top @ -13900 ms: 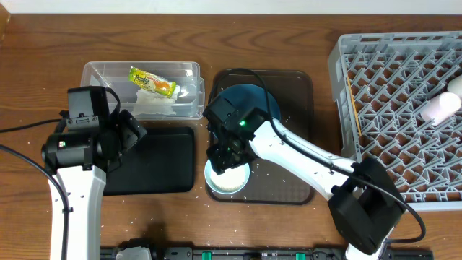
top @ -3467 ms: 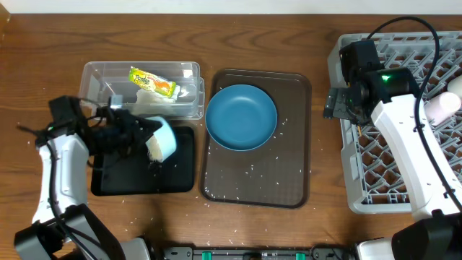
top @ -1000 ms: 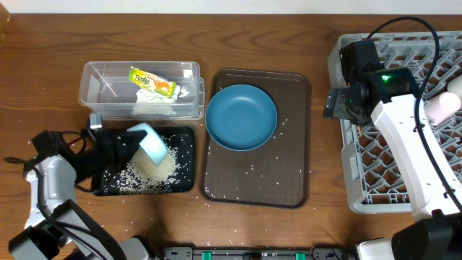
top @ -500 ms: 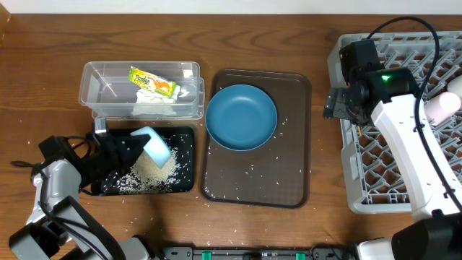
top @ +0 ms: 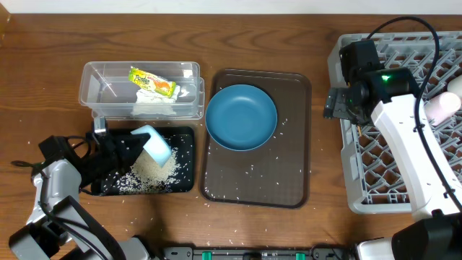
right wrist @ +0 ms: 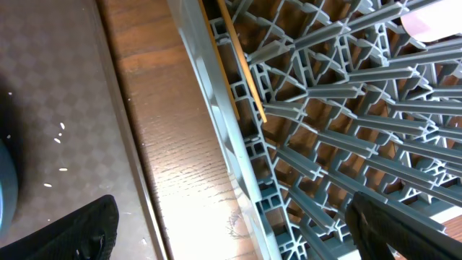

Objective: Sort waste into correct bins and load items into the dishwasher rack
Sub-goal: 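Hold the bowl tipped over the black tray to empty remaining rice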

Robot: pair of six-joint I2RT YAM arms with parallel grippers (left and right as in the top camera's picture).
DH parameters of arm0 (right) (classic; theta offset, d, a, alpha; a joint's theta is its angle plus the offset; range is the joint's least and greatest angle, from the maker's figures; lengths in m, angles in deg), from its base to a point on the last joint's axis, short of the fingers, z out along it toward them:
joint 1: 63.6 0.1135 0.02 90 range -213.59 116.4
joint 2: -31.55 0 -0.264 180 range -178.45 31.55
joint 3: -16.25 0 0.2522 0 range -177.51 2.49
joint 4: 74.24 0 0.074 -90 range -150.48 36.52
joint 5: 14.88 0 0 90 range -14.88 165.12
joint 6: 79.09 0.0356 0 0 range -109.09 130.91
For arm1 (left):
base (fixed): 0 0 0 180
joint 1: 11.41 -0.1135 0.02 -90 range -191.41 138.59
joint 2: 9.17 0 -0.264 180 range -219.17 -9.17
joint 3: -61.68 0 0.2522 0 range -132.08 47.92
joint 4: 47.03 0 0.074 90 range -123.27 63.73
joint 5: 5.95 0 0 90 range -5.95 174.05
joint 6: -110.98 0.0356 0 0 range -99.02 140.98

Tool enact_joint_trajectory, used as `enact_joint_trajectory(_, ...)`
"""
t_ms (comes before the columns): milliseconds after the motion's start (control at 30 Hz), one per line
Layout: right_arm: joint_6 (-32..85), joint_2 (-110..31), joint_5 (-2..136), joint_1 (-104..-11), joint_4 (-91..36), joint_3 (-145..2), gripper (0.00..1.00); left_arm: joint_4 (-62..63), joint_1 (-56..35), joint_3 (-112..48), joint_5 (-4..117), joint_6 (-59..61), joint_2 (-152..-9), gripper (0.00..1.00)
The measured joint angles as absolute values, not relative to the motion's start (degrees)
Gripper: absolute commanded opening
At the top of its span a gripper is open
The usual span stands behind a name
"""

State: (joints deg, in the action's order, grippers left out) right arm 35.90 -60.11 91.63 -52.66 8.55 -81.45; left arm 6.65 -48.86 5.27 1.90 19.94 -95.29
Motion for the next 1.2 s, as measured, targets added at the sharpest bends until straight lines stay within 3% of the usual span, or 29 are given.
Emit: enact_joint_trajectory(1200, 35.9, -60.1, 91.6, -52.7, 8.6, -81.4, 0.99, 8.4, -48.9, 5.4, -4.5, 7.5, -95.3, 0.06)
